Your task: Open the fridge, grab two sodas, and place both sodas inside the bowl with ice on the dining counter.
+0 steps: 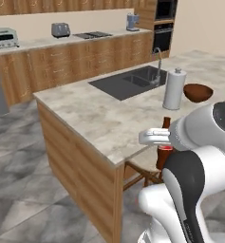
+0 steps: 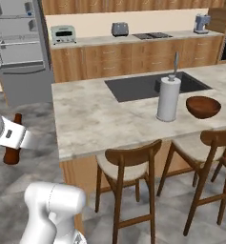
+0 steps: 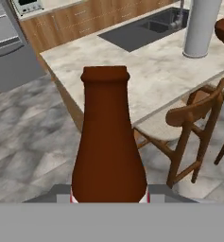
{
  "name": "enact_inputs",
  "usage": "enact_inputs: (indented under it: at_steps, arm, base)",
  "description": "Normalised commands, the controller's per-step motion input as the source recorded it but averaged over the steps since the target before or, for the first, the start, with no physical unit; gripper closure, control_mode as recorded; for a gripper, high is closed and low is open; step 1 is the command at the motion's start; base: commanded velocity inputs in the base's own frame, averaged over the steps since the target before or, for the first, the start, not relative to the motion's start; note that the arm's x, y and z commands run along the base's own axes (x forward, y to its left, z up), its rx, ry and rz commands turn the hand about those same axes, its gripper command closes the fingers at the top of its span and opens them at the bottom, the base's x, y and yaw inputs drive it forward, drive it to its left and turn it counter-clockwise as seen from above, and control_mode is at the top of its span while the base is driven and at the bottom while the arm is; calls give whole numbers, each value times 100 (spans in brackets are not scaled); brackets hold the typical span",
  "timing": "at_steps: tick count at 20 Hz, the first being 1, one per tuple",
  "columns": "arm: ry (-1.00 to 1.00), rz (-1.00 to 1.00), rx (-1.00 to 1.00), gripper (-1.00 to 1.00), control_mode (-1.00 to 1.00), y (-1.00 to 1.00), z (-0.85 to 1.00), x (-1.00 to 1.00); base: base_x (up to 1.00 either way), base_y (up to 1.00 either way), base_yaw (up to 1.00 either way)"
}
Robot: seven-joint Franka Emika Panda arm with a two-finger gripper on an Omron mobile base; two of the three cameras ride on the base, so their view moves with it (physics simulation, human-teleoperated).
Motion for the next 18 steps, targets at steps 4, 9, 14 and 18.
enact_inputs:
  at_steps: [4, 9, 14, 18]
  arm:
    - [0, 0, 0, 100, 100, 0, 0, 0]
    - [0, 0, 0, 100, 100, 0, 0, 0]
    - [0, 0, 0, 100, 100, 0, 0, 0]
    - [0, 0, 0, 100, 100, 0, 0, 0]
  base:
    - [22, -100, 0]
    - [25, -100, 0]
    - [27, -100, 0]
    - [28, -100, 0]
